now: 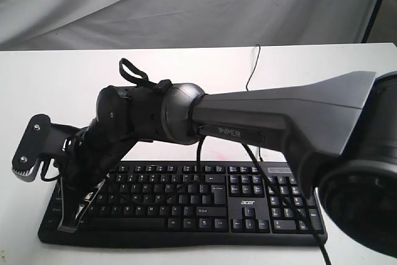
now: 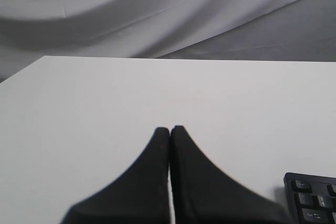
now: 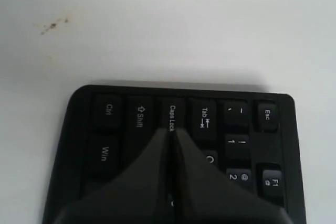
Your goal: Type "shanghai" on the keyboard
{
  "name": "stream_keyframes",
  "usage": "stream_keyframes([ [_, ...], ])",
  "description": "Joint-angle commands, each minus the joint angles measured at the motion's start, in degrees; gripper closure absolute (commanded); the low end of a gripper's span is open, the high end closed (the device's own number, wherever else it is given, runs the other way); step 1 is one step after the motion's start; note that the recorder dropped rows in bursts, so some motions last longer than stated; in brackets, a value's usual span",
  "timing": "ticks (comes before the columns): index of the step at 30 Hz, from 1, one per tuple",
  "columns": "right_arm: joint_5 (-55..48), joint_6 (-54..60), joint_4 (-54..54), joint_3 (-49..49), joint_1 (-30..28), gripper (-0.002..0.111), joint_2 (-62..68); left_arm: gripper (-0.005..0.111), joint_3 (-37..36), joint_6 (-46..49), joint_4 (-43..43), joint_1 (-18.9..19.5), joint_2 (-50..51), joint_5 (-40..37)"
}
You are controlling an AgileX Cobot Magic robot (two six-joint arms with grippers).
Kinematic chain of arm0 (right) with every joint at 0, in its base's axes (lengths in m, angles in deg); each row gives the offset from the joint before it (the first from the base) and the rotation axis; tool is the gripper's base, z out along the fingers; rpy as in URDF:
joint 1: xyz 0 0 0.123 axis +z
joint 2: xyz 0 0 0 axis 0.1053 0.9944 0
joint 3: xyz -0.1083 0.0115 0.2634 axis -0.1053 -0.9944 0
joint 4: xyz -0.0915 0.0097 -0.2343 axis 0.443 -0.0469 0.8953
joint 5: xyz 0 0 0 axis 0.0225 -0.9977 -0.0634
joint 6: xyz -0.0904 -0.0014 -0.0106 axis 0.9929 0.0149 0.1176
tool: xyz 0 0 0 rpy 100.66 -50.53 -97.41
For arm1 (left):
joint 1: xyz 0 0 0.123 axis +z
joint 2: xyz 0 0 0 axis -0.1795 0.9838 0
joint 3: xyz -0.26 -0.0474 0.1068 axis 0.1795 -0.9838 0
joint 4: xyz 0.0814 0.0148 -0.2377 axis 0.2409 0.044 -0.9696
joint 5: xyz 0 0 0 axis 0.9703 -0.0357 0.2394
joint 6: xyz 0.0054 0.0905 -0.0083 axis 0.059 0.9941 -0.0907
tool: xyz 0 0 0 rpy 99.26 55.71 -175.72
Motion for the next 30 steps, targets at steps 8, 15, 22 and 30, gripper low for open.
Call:
stream_keyframes([
  [8,1.59,-0.18,0.53,0.31,0.02,0.108,1.25,0.106,-0.29,-0.07,-0.04,-0.21,-0.29,0.36],
  [15,1.84,-0.18,0.78,0.31,0.02,0.108,1.38,0.106,-0.29,-0.07,-0.04,-0.21,-0.29,0.36],
  [22,1.82,-0.18,0.78,0.31,-0.08,0.108,2.47,0.106,-0.29,-0.07,-0.04,-0.21,-0.29,0.36],
  [30,1.82,-0.18,0.91,0.31,-0.19,0.108,2.60,0.106,-0.29,-0.07,-0.04,-0.21,-0.29,0.36],
])
